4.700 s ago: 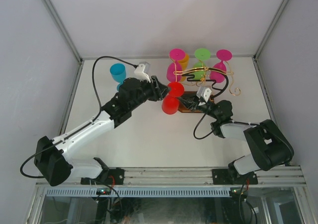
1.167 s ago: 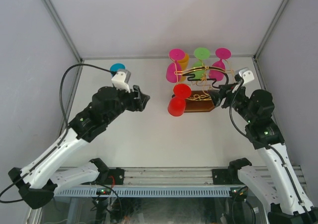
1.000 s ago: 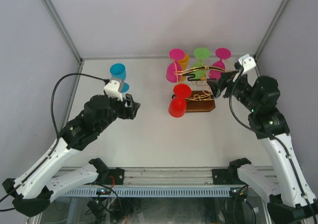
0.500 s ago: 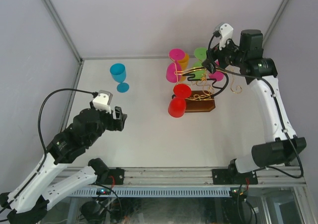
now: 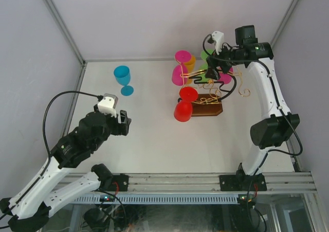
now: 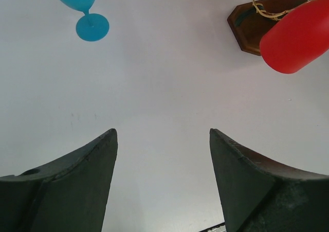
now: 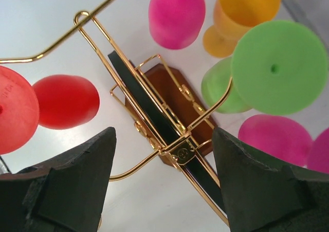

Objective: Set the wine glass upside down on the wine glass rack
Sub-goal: Move the wine rack to the center of the board.

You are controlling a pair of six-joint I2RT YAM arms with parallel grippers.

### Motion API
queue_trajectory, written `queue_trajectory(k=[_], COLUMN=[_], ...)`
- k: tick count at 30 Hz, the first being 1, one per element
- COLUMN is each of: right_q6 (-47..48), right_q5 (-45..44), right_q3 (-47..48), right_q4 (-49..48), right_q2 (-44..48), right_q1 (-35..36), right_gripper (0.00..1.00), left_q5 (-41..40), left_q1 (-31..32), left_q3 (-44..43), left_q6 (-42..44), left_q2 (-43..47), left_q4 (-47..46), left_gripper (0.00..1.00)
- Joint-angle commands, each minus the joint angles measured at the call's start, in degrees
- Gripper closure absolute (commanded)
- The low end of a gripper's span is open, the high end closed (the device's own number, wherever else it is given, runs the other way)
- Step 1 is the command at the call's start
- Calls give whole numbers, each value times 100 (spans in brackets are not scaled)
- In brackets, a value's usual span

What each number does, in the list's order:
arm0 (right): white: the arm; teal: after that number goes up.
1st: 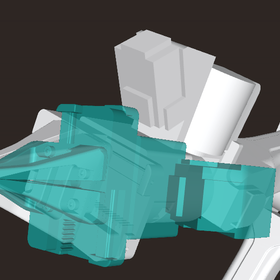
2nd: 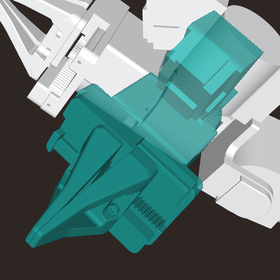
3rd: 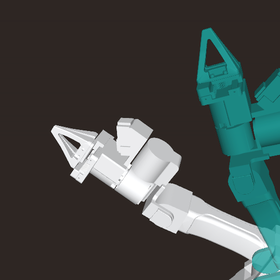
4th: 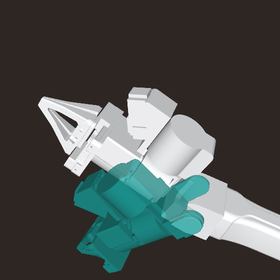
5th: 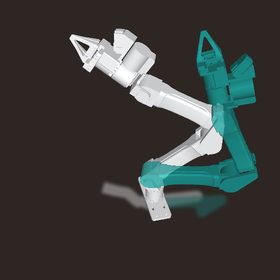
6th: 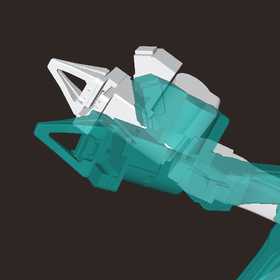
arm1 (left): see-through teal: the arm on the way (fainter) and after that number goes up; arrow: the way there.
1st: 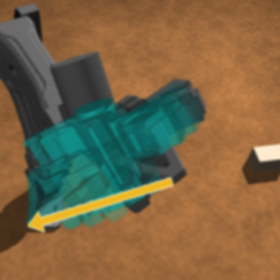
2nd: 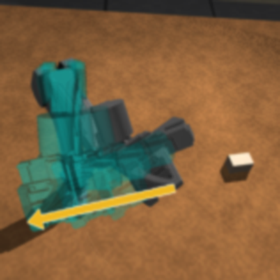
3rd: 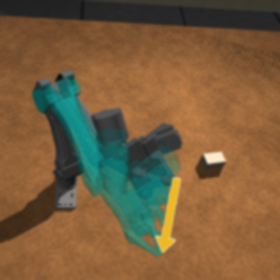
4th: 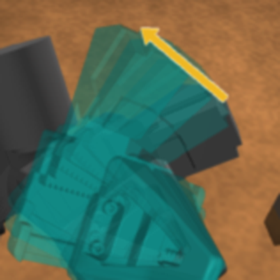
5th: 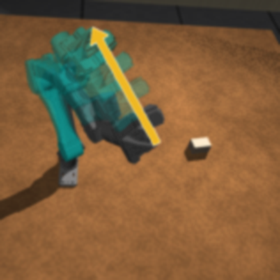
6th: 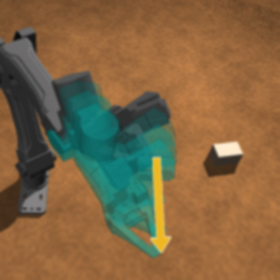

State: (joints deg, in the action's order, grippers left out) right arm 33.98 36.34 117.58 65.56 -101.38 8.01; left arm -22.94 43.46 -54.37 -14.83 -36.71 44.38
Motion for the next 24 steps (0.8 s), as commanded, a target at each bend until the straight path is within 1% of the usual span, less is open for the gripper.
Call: queue_trajectory(k=[1,6,8,17,24], right_q6=[258,179,133,-21,-252], right_q5=[-73,-653,-826,-1056,-1189], right_q3=[229,262,318,371,367], right_q4=[363,359,366,330,234], right_q2=[7,-76,-145,-245,-233], right_q1=[74,201,257,478,551], right_gripper=[26,27,30,46,61], left_q5=[-140,-165,-183,-265,-308], left_q1=[-31,-31,-31,-31,-38], left_q3=[134,124,132,154,173], left_q6=[38,25,11,-51,-70], left_q2=[12,11,27,110,160], left_q4=[-48,-46,-40,65,76], left_gripper=[24,24,24,24,24])
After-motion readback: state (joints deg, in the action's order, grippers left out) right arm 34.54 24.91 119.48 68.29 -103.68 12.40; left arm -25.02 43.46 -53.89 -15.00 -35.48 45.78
